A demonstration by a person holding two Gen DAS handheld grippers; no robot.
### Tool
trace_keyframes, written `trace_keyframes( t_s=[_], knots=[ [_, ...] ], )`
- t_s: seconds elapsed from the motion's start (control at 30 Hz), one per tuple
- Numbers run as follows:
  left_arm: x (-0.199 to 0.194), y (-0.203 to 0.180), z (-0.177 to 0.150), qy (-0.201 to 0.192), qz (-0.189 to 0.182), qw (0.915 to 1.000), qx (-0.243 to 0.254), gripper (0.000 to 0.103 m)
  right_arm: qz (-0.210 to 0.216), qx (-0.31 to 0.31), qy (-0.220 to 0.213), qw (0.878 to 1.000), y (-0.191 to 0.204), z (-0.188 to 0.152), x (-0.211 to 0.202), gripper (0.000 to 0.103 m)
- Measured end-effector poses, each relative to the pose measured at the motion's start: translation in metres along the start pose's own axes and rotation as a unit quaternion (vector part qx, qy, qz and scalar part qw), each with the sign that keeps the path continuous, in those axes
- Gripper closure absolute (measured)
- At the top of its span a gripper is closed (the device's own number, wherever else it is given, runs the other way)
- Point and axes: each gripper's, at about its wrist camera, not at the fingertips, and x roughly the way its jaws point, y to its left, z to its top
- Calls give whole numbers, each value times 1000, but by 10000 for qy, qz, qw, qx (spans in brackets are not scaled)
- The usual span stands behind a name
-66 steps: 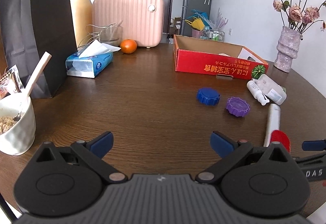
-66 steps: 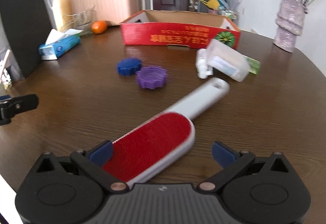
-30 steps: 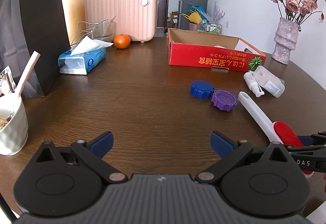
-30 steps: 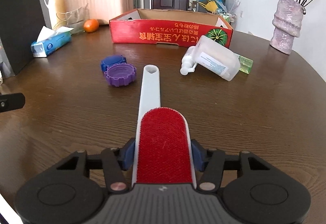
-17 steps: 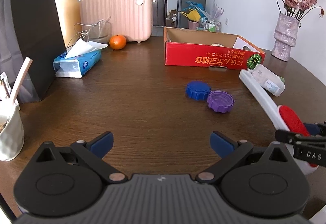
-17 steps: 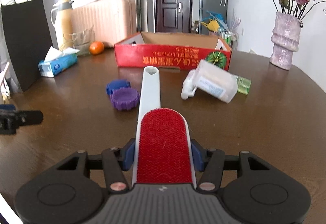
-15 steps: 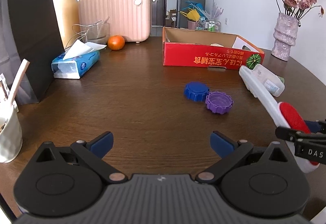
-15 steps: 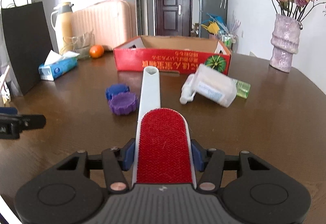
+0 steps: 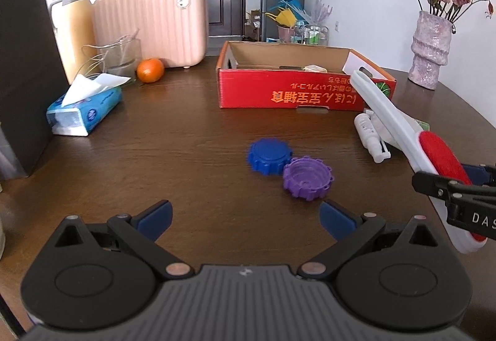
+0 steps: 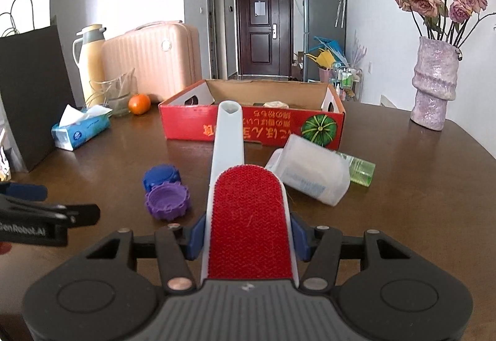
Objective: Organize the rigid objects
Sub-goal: 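Lower the left gripper and close it on the purple cap while the right holds the brush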
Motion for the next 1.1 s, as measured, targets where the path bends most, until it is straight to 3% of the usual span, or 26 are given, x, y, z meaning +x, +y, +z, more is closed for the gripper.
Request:
trace_keyframes(
  t_s=[0.4,0.83,0.93,1.0,1.07,1.1],
  knots=[
    [36,-35,20,158,4,9996,228,0,34,-36,-178,9998,-20,23,21,48],
    [73,-57,25,325,46,9989,341,1,33,135,-343,9993,-34,23,39,48],
    [78,-59,25,389,23,9987,333,14,14,163,-380,9991,-36,22,41,48],
    [80,-60,24,426,-5,9985,341,35,18,187,-433,9989,-37,22,39,49],
    [84,-59,23,503,-102,9981,340,49,9,189,-491,9986,-37,21,38,49],
    [84,-58,23,497,-130,9982,322,49,6,185,-516,9985,-37,21,37,49]
  ],
)
